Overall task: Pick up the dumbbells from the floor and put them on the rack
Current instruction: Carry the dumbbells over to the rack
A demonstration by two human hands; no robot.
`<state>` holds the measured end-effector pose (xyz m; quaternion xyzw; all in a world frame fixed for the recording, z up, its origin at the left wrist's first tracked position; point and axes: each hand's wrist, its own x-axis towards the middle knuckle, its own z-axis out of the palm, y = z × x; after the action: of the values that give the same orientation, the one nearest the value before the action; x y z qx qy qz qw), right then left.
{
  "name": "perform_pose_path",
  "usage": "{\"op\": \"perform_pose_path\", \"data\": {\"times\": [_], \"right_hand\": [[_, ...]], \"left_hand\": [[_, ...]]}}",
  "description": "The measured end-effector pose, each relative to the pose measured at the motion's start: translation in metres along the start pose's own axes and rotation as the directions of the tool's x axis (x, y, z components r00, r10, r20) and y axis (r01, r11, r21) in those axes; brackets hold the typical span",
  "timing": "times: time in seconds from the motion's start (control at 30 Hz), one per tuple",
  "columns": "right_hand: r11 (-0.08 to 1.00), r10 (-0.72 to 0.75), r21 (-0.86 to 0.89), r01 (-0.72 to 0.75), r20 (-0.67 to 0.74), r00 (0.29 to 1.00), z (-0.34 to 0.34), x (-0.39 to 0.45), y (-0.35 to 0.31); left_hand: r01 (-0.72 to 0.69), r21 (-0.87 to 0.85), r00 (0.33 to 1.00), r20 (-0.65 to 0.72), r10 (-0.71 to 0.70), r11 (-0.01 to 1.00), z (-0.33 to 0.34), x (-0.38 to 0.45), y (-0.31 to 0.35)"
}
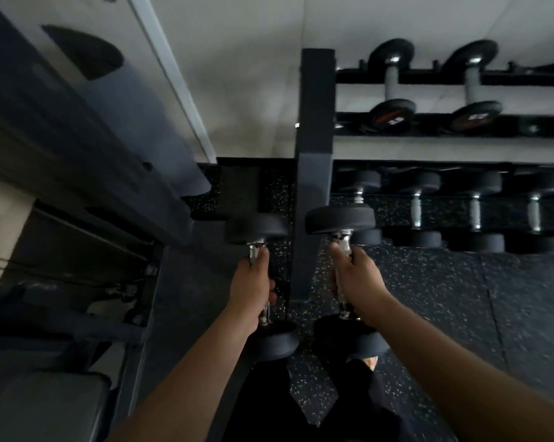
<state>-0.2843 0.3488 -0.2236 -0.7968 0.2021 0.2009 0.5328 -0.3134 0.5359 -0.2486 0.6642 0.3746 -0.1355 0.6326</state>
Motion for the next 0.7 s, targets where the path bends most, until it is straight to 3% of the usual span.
{"op": "perform_pose_path", "data": {"times": [0.17, 0.37, 0.47, 0.7], "right_hand": [[0.998, 0.044, 0.057, -0.040, -0.067, 0.997, -0.090, 0.002, 0.013], [0.992, 0.000, 0.123, 0.014, -0.108, 0.994, -0.208, 0.002, 0.017], [0.975, -0.013, 0.220, 0.039, -0.115, 0.993, -0.254, 0.005, 0.021], [0.965, 0.003, 0.257, 0.052, -0.212, 0.977, -0.325, 0.041, 0.024]], "left_hand": [[-0.018, -0.004, 0.995, 0.095, 0.019, 1.000, 0.078, -0.029, 0.017], [-0.093, 0.024, 0.976, 0.199, 0.086, 0.995, 0.178, -0.068, 0.044], [-0.100, 0.021, 0.968, 0.235, 0.092, 0.995, 0.220, -0.076, 0.053], [-0.115, 0.084, 0.930, 0.358, 0.078, 0.990, 0.309, -0.065, 0.084]]}}
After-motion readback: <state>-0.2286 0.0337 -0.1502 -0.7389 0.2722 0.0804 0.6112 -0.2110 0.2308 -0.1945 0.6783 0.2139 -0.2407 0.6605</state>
